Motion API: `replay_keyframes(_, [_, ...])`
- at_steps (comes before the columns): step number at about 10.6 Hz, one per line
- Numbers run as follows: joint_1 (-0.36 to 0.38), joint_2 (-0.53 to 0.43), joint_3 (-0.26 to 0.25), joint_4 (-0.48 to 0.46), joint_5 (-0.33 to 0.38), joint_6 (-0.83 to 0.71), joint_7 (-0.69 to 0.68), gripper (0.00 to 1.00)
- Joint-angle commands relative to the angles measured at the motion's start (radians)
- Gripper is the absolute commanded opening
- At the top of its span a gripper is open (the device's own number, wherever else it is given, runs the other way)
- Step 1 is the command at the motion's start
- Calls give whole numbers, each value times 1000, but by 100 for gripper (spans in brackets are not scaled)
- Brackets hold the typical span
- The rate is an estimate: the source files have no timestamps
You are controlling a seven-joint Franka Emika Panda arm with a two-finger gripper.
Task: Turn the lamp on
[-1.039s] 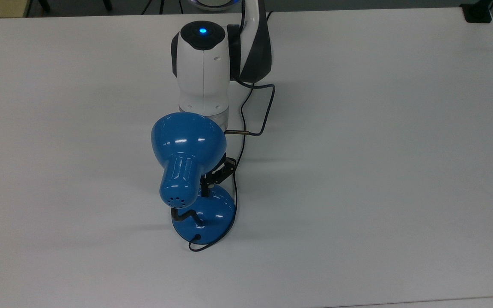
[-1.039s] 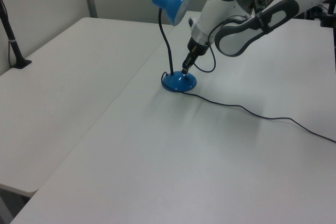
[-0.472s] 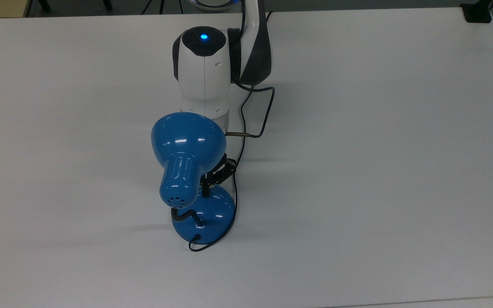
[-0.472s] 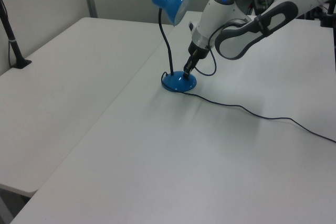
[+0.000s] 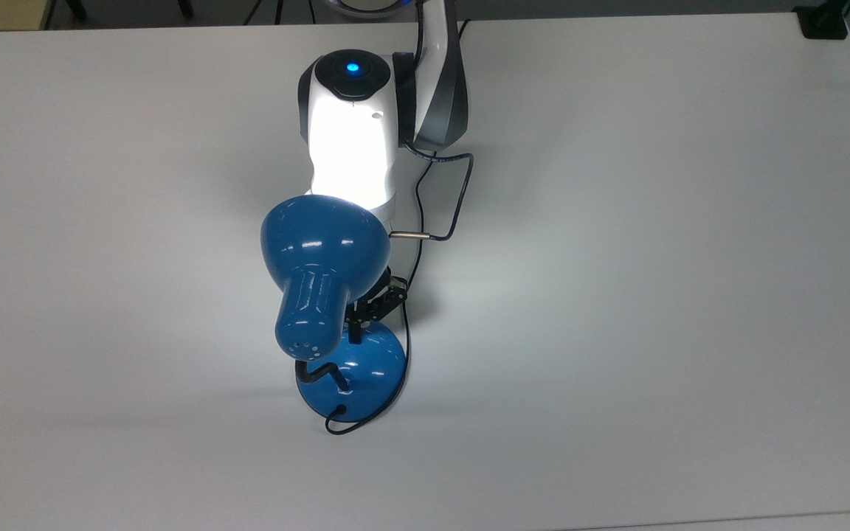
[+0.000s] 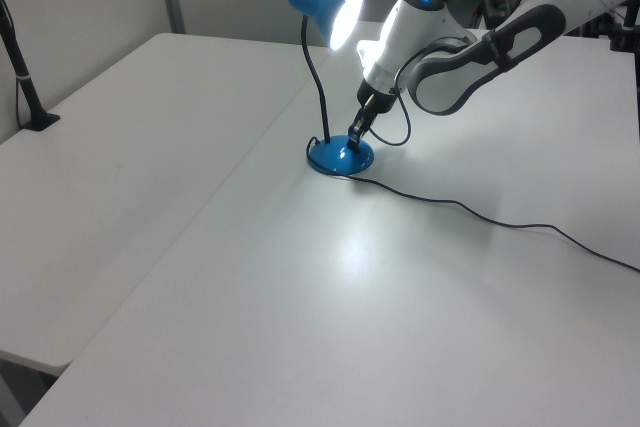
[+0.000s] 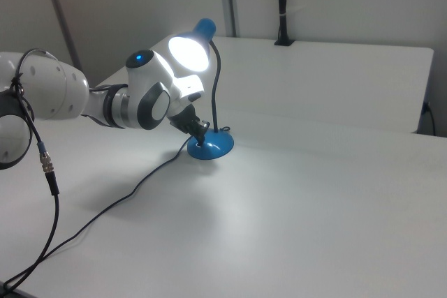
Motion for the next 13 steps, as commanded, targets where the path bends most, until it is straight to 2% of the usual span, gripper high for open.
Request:
replay_keyframes(1, [13, 37, -15, 10, -23, 16, 19, 0])
replay_keyframes(4, [8, -159, -14, -174, -13, -17, 23, 0])
replay_keyframes(5, [6, -242, -12, -215, -11, -122, 39, 0])
replay_keyframes(7, [-6, -388, -12, -207, -10, -447, 57, 0])
replay_keyframes(8, [-7, -460, -6, -205, -8, -572, 57, 5])
replay_keyframes(9, [-9, -512, -5, -173, -8, -711, 48, 28])
replay_keyframes(10, [-9, -543, -3, -147, -10, -836, 36, 85])
replay_keyframes(11, [-7, -569, -5, -135, -11, -901, 28, 100])
replay_keyframes(13, [-7, -592, -5, -106, -16, -970, 23, 100])
